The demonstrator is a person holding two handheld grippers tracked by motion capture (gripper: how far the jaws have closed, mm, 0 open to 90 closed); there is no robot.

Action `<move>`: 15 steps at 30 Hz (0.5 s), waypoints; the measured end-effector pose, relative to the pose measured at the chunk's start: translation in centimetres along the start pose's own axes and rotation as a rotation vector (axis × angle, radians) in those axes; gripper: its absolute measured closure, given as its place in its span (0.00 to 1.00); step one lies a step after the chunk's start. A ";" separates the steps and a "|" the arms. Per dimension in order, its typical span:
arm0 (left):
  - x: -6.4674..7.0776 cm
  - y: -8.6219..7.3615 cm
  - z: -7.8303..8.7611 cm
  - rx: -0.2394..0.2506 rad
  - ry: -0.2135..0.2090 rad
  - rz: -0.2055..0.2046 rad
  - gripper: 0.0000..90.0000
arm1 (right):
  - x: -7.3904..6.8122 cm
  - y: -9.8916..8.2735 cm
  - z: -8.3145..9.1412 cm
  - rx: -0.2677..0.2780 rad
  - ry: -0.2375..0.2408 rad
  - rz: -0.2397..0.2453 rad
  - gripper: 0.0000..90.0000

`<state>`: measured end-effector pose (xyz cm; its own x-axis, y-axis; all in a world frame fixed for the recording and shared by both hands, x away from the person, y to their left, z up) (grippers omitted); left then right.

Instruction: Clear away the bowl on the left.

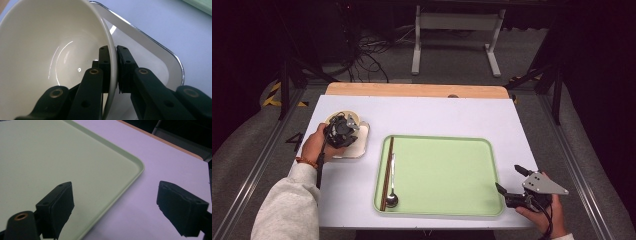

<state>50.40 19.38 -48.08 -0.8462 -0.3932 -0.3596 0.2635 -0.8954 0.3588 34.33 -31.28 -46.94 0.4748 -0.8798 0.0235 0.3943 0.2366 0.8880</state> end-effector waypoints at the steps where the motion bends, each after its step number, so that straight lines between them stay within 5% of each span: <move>1: -0.1 0.1 0.2 0.013 0.007 0.002 0.93 | 0.0 0.0 0.0 0.000 0.000 -0.001 0.16; 15: 0.4 0.8 2.7 0.066 0.043 -0.029 0.93 | 0.1 0.2 0.1 0.011 -0.007 -0.001 0.16</move>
<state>49.00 19.07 -45.67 -0.8322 -0.3772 -0.4065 0.2068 -0.8913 0.4035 34.36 -31.37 -46.76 0.4686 -0.8830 0.0258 0.3863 0.2311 0.8929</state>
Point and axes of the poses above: each handheld gripper's, and its own axes: z roughly backward along the jaws, y roughly out of its top, x roughly to its right, the point moved 8 cm from there along -z, roughly forward along the jaws, and after that the axes turned 14 degrees about -z, right-handed, at the moved point
